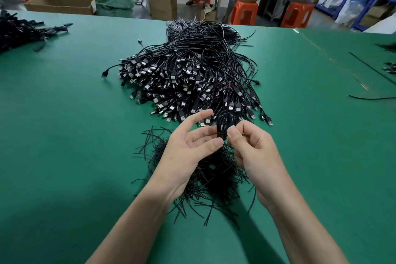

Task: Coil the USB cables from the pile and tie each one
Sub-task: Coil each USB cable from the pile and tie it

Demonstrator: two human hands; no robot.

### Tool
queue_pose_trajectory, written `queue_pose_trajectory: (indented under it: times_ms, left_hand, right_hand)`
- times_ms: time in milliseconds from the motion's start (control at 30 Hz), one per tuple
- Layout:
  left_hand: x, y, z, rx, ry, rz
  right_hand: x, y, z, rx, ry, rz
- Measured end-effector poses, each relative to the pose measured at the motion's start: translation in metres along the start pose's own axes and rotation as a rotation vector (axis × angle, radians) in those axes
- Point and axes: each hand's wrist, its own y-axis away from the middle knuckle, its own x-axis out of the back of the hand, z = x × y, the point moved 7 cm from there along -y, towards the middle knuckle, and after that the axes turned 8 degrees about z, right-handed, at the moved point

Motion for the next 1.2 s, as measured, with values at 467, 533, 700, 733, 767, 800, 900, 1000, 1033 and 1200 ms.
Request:
queue_pose_trajectory:
  times_ms: [467, 533, 700, 733, 767, 800, 900, 1000, 1033, 1200]
  left_hand:
    - [-0.032, 0.001, 0.053, -0.716, -0.652, -0.199]
    - [-0.033, -0.001, 0.055, -0.788, -0.746, -0.216]
    - [-0.032, -0.018, 0.041, -0.617, -0.664, -0.179]
    - [-0.034, -0.021, 0.038, -0.599, -0.671, -0.181]
    - [-0.037, -0.023, 0.035, -0.596, -0.686, -0.196]
    - [-0.040, -0.026, 0.033, -0.595, -0.695, -0.224]
    - [-0.047, -0.036, 0.030, -0.553, -0.682, -0.312]
    - [-0.042, -0.053, 0.034, -0.573, -0.801, -0.238]
    - [-0.034, -0.063, 0.038, -0.600, -0.868, -0.145]
    - [0.021, -0.126, 0.057, -0.476, -1.188, 0.347]
  right_hand:
    - [-0.016, 0.008, 0.020, -0.585, -0.810, -0.105]
    - [-0.014, 0.009, 0.023, -0.592, -0.750, -0.101]
    - [-0.001, -0.001, 0.013, -0.327, -0.374, 0.009]
    - [0.002, -0.003, 0.014, -0.320, -0.351, 0.022]
    - [0.006, -0.006, 0.015, -0.329, -0.356, 0.020]
    - [0.009, -0.009, 0.018, -0.347, -0.379, 0.007]
    - [0.021, -0.020, 0.031, -0.395, -0.420, 0.015]
    - [0.046, -0.037, 0.047, -0.346, -0.263, 0.162]
    - [0.059, -0.042, 0.051, -0.292, -0.120, 0.239]
    - [0.110, -0.060, 0.056, -0.063, 0.610, 0.392]
